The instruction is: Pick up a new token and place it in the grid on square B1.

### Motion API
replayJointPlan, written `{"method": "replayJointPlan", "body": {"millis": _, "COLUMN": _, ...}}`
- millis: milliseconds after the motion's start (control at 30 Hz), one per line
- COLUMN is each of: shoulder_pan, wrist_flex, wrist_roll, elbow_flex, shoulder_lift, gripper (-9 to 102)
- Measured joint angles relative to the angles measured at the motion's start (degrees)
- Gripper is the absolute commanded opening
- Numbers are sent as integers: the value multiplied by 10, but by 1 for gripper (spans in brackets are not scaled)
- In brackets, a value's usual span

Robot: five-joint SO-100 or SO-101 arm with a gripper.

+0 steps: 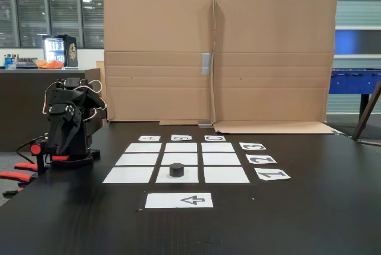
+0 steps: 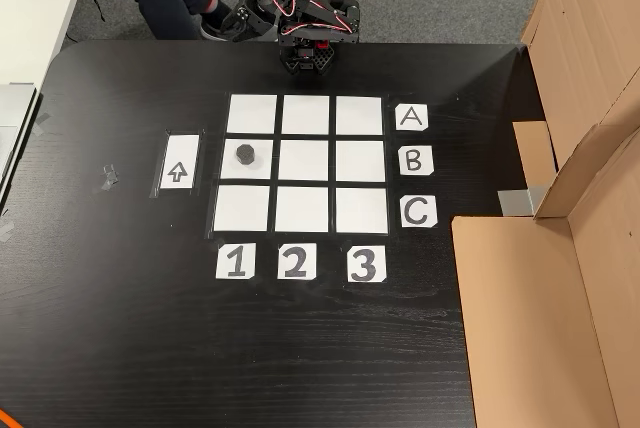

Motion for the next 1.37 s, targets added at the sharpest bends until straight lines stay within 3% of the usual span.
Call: {"method": "replayJointPlan", "body": {"millis": 1367, "shoulder_pan": -10, "wrist_flex": 0, "wrist_roll": -1, "elbow_flex": 0, "shoulder_lift": 0, "gripper": 12}}
